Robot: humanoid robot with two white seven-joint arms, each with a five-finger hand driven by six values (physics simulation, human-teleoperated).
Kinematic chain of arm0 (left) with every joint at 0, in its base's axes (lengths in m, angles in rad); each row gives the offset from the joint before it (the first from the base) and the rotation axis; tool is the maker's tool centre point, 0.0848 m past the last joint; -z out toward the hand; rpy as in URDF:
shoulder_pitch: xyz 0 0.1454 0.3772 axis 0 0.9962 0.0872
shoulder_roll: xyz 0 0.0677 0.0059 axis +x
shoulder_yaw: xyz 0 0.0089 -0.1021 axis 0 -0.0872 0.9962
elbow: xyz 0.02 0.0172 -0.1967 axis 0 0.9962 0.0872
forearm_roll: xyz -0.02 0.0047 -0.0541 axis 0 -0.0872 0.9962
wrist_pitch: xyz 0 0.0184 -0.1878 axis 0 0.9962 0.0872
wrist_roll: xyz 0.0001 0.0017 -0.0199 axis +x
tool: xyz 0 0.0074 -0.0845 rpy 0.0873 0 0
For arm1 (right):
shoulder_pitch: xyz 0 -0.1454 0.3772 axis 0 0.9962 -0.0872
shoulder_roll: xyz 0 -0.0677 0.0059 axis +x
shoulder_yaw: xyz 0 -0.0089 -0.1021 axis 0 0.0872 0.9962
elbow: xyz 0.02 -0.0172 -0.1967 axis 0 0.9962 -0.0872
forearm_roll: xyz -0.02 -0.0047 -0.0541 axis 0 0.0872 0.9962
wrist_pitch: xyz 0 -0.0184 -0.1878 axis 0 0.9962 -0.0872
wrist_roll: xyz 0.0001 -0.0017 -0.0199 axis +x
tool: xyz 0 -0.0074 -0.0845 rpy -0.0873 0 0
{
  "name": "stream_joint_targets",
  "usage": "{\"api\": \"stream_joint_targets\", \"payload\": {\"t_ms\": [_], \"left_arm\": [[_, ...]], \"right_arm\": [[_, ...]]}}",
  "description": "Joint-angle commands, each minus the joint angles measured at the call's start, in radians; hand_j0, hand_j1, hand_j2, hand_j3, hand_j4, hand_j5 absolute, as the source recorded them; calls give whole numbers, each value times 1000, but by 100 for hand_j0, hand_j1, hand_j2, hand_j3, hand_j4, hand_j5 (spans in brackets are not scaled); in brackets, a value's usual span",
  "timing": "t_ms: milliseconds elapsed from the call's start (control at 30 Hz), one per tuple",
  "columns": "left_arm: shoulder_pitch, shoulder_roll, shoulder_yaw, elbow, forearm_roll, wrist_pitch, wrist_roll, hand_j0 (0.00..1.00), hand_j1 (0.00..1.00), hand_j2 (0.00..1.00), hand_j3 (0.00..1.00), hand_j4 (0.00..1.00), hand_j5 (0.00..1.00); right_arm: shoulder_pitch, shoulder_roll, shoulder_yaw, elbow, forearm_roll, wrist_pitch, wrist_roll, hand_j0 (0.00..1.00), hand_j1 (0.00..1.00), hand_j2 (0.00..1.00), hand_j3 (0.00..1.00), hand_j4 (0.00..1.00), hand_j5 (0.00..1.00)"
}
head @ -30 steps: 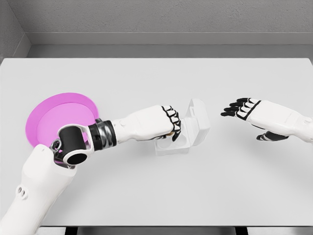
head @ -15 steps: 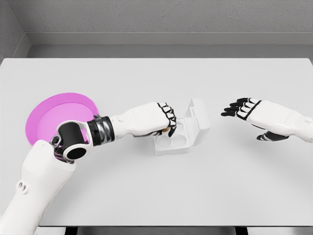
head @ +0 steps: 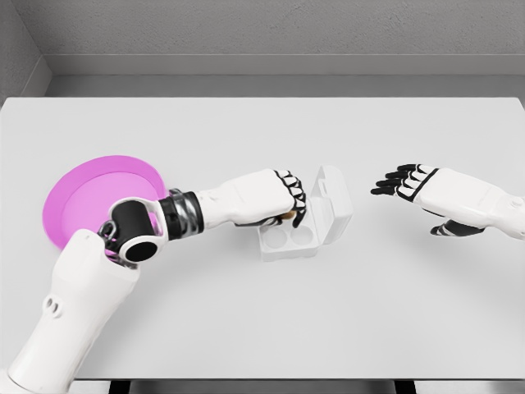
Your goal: Pack egg into the box and close the box lid
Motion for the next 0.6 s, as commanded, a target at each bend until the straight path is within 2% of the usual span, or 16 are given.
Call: {"api": "stream_joint_targets", "payload": {"t_ms": [0,167,300,567], "left_arm": [[0,0,2,0,6,2,1,40,40,40,40,40,40],[0,4,7,-1,7,2,1,66,66,66,66,66,66],[0,4,3,-1,7,2,1,71,71,71,71,71,71],[8,7,10,-13,9,2,1,76,76,76,76,76,76]], "right_arm": [[0,-1,0,0,-6,3,0,100,100,100,100,100,100],[0,-2,0,0,-6,3,0,100,100,100,100,100,100],[0,-2,0,0,-6,3,0,100,100,100,100,100,100],[0,-2,0,0,-6,3,0,100,100,100,100,100,100]]}}
